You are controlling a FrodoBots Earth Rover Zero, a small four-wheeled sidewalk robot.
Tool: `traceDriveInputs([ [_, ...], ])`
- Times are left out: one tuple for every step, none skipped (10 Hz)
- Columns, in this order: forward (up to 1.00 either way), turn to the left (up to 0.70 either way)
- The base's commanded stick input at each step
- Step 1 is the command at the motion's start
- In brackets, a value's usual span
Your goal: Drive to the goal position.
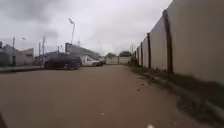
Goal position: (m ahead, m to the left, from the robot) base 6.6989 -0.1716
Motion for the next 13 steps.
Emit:
traceDriveInputs([
  [1.00,-0.27],
  [1.00,0.00],
  [1.00,0.00],
  [1.00,0.00],
  [1.00,0.00],
  [1.00,0.00],
  [1.00,0.00],
  [1.00,0.00],
  [1.00,0.00],
  [1.00,0.00],
  [1.00,0.00],
  [1.00,0.00],
  [1.00,0.00],
])
